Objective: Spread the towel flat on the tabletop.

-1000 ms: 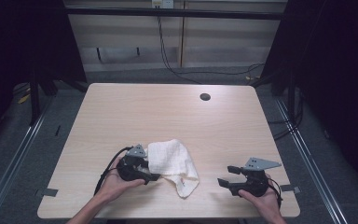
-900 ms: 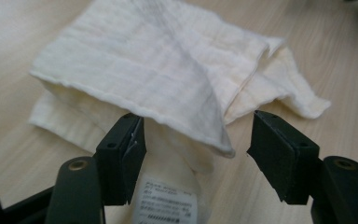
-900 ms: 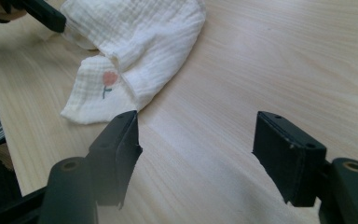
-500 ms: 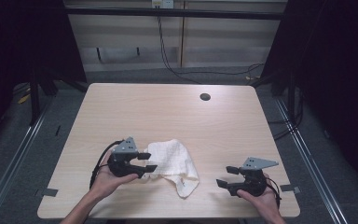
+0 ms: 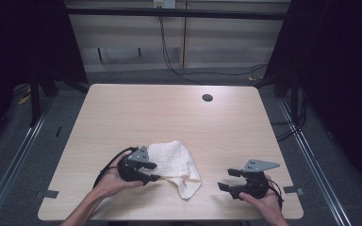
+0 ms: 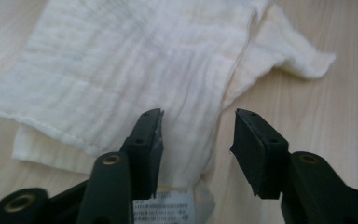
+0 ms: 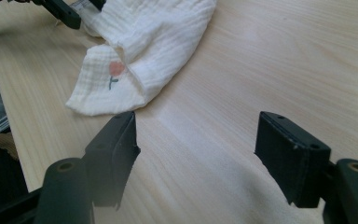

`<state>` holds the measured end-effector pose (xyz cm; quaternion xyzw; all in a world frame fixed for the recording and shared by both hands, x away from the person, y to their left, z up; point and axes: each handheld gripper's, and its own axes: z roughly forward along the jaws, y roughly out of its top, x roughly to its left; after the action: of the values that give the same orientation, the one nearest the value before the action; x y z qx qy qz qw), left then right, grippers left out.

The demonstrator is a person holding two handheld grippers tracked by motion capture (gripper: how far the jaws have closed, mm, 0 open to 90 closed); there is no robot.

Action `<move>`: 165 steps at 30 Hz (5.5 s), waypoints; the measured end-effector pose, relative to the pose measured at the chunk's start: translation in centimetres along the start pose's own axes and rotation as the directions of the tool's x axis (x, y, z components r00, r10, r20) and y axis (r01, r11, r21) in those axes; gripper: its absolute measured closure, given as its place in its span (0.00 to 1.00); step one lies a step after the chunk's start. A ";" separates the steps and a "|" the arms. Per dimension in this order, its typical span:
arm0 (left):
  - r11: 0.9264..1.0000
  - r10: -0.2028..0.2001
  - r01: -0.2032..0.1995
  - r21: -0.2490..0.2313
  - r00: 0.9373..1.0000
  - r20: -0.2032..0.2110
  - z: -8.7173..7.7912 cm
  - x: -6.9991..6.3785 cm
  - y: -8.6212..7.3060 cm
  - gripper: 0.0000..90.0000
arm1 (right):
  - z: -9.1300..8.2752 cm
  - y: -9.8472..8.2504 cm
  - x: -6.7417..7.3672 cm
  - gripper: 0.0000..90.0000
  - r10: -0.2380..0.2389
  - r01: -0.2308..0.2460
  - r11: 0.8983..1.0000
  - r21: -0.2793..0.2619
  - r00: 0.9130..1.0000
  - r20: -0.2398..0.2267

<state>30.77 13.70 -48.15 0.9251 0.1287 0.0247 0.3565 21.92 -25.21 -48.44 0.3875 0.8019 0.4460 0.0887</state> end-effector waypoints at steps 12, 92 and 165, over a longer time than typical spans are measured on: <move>1.000 0.009 -0.009 0.020 1.000 -0.030 0.4 -0.3 -0.2 0.87 | 0.2 0.0 0.2 0.32 -0.016 0.016 1.000 0.013 1.000 0.001; 0.976 -0.120 0.127 -0.177 0.991 0.053 -3.9 0.9 0.8 0.91 | 4.7 5.0 2.9 0.99 -0.105 0.104 0.995 -0.011 0.992 -0.075; 0.986 -0.104 0.116 -0.123 0.989 0.104 -1.7 -0.1 -0.4 0.95 | 4.9 7.7 -0.2 0.99 -0.048 0.048 0.999 0.000 0.994 -0.100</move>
<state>30.39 15.03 -47.15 0.8918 0.1603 -0.0319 0.4219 28.65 -19.86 -45.35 0.3454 0.8151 0.4615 0.0587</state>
